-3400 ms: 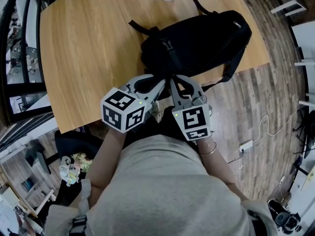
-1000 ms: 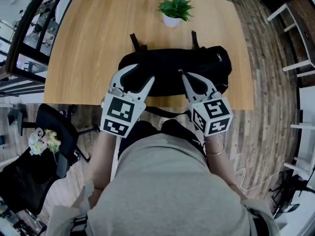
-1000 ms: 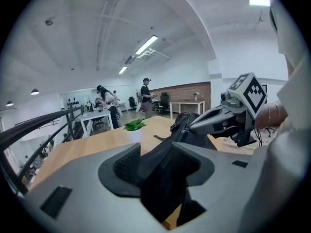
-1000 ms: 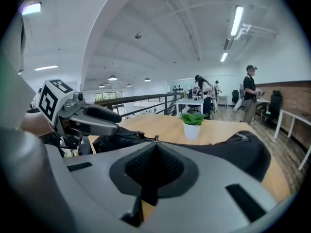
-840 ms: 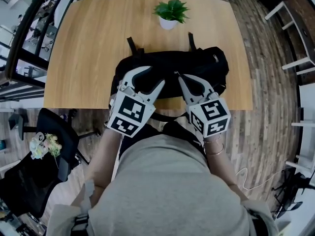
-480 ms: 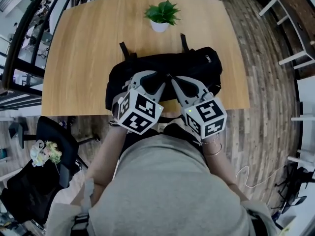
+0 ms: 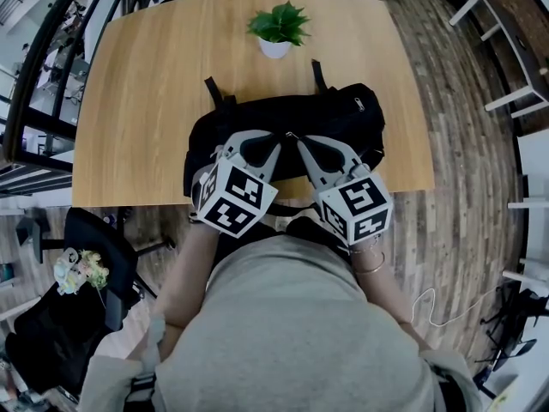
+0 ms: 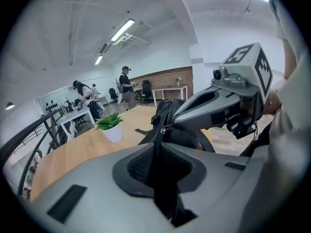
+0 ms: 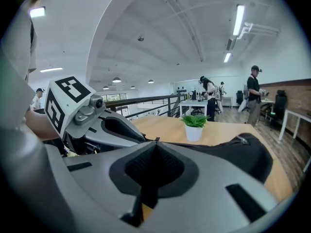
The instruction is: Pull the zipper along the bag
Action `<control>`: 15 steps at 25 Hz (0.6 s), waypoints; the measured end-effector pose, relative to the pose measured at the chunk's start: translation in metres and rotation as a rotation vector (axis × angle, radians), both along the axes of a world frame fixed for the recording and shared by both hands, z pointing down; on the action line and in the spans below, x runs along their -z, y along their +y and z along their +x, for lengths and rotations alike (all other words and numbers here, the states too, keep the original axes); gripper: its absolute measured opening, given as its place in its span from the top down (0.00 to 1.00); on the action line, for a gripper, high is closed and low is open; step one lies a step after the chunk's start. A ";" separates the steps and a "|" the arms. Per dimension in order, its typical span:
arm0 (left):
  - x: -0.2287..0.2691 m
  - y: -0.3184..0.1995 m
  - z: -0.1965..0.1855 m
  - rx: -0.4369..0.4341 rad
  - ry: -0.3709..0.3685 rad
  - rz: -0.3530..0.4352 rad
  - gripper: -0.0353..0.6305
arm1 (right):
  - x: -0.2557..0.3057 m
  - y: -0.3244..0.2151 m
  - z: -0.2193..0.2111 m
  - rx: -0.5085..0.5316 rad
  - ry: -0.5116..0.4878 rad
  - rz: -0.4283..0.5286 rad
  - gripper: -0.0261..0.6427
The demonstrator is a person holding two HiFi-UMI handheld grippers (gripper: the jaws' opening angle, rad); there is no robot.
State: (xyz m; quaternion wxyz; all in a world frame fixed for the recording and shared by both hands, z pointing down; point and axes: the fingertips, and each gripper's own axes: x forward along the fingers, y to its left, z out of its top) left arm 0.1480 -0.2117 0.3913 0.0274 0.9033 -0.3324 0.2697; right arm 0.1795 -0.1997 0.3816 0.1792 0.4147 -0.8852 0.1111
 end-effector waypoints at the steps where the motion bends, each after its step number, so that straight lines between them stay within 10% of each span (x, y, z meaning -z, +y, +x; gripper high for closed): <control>1: 0.000 0.000 0.000 0.004 0.004 0.002 0.86 | 0.000 -0.001 0.001 -0.002 -0.004 0.000 0.94; 15: 0.009 -0.006 -0.007 0.056 0.037 0.022 0.87 | 0.006 -0.025 0.058 -0.120 -0.024 0.012 0.94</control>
